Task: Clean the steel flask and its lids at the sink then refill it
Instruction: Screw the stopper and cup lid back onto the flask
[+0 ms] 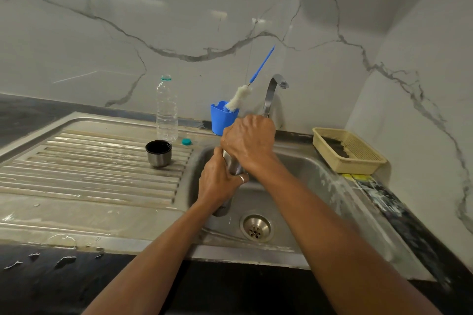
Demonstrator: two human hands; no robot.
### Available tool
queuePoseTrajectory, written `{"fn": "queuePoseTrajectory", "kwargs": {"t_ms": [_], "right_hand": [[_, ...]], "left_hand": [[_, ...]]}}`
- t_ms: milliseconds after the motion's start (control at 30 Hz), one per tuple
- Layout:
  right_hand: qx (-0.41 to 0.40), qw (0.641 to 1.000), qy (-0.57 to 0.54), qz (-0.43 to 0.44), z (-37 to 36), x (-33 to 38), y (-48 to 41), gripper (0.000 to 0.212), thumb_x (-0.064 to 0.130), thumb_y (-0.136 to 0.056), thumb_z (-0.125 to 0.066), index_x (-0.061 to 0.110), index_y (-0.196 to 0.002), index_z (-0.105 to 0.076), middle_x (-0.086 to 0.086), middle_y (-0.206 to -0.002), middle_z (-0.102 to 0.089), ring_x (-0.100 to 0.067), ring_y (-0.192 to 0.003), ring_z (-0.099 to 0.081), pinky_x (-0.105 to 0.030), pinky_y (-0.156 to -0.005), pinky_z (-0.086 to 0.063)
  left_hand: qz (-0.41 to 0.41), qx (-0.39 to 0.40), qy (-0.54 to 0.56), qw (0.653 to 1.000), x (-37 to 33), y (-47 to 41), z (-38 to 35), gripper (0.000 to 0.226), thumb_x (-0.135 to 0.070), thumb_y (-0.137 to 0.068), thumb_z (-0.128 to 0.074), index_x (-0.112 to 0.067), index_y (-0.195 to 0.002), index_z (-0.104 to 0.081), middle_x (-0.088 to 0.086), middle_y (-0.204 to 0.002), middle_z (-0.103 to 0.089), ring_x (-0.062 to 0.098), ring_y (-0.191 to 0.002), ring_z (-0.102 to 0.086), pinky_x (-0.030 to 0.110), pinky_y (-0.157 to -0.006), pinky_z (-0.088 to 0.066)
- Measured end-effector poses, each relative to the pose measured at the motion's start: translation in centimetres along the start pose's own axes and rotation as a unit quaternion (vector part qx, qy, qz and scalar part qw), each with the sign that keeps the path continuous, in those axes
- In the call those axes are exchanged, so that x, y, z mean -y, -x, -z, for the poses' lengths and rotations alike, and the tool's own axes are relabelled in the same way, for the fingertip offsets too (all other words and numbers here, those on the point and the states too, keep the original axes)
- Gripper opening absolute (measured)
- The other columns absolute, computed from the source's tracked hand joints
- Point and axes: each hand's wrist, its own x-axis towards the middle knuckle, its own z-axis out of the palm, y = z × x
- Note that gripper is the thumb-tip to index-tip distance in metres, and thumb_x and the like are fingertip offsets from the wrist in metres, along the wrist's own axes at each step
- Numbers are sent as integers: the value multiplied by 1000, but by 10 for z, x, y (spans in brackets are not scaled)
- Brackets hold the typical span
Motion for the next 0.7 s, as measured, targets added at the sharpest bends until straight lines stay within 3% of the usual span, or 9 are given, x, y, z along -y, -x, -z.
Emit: {"fn": "queuePoseTrajectory", "kwargs": {"t_ms": [133, 233, 400, 533, 600, 700], "right_hand": [[37, 999, 26, -8, 4, 0, -1, 27, 34, -96, -44, 18, -85, -64, 2, -74, -59, -15, -64, -51, -29, -52, -28], [49, 999, 18, -6, 6, -4, -1, 27, 35, -95, -45, 17, -86, -63, 1, -74, -59, -15, -64, -51, -30, -59, -36], [32, 999, 4, 3, 5, -5, 0, 58, 64, -101, -31, 14, -91, -60, -2, -81, -57, -19, -74, -52, -34, -67, -34], [44, 999, 19, 22, 12, 2, -1, 74, 80, -93, -28, 14, -91, -62, -2, -83, -62, -19, -77, -57, -33, -72, -43], [23, 998, 24, 61, 19, 9, -2, 67, 76, -94, -34, 15, -91, -61, -4, -91, -60, -21, -86, -55, -36, -79, -41], [6, 983, -75, 166, 25, 26, -6, 44, 53, -98, -54, 13, -113, -62, -8, -117, -59, -26, -111, -53, -39, -92, -43]], "left_hand": [[8, 14, -16, 1000, 0, 1, -2, 67, -30, -68, -79, -20, -124, -43, -2, -97, -66, 21, -84, -65, 38, -71, -52], [18, 31, -3, 999, -1, 1, -4, 67, -36, -64, -82, -29, -114, -39, -3, -97, -67, 20, -85, -67, 45, -77, -59], [27, 28, 24, 999, -1, -3, -6, 68, -31, -68, -89, -26, -115, -41, -2, -100, -66, 19, -90, -66, 43, -82, -57], [35, 36, 37, 998, 0, -3, -4, 76, -23, -72, -85, -17, -133, -42, 1, -95, -67, 18, -84, -67, 39, -78, -58], [39, 43, 34, 998, -2, -3, -3, 78, -34, -69, -82, -16, -134, -44, -2, -92, -67, 16, -83, -67, 35, -73, -56], [25, 52, 20, 998, -1, -3, -1, 70, -59, -59, -67, -20, -117, -57, -11, -87, -66, 12, -81, -68, 28, -66, -51]]}}
